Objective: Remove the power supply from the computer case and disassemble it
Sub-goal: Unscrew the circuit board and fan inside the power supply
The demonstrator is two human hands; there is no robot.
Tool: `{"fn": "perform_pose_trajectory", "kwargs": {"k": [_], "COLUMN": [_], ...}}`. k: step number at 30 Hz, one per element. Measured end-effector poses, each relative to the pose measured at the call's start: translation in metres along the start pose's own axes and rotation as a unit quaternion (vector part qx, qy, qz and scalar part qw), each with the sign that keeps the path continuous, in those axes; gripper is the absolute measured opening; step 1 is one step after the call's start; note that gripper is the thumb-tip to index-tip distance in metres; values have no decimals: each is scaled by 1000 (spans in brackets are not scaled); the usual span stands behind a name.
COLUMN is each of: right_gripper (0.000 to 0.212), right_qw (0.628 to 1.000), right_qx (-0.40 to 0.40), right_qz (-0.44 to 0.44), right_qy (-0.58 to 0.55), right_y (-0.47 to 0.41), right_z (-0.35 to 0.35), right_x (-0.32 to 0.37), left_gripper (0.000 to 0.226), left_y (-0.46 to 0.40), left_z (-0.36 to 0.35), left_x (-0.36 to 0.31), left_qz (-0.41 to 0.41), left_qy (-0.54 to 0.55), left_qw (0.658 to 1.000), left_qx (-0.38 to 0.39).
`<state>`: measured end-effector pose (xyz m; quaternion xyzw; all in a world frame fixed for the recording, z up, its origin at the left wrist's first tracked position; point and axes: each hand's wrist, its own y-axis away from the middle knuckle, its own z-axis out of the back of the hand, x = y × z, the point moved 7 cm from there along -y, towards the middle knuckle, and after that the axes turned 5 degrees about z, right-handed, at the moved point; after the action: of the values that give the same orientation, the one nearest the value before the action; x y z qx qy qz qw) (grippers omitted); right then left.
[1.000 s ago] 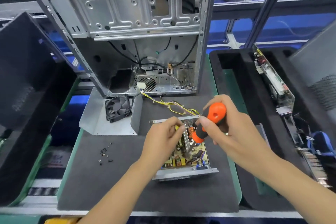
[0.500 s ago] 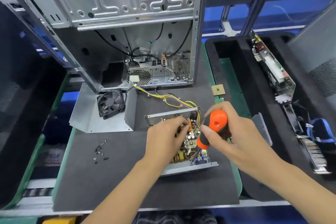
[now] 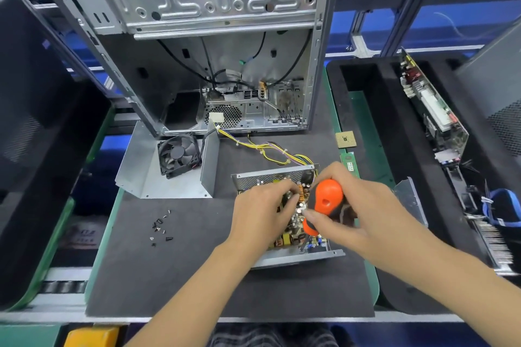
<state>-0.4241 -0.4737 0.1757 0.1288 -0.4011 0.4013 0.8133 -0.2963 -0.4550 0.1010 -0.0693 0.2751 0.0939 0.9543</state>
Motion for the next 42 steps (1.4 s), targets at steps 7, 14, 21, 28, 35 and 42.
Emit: {"fn": "perform_pose_trajectory", "kwargs": {"k": [7, 14, 21, 28, 35, 42], "right_gripper": [51, 73, 24, 40, 40, 52], "right_qw": [898, 852, 850, 832, 843, 848], "right_qx": [140, 125, 261, 274, 312, 324], "right_qz": [-14, 43, 25, 63, 125, 148], "right_qy": [417, 507, 456, 479, 419, 392], "right_y": [-29, -37, -25, -21, -13, -15], "right_z": [13, -4, -17, -22, -34, -36], "right_x": [30, 72, 52, 41, 44, 52], "left_gripper": [33, 24, 36, 53, 9, 9], "left_y": [10, 8, 13, 18, 20, 19], "left_z": [1, -10, -2, 5, 7, -8], "left_x": [6, 6, -13, -8, -18, -8], "left_qz": [-24, 33, -30, -40, -61, -46], "left_qy": [297, 385, 405, 403, 392, 353], "left_qw": [942, 908, 873, 854, 836, 848], "left_qx": [155, 160, 270, 327, 378, 393]}}
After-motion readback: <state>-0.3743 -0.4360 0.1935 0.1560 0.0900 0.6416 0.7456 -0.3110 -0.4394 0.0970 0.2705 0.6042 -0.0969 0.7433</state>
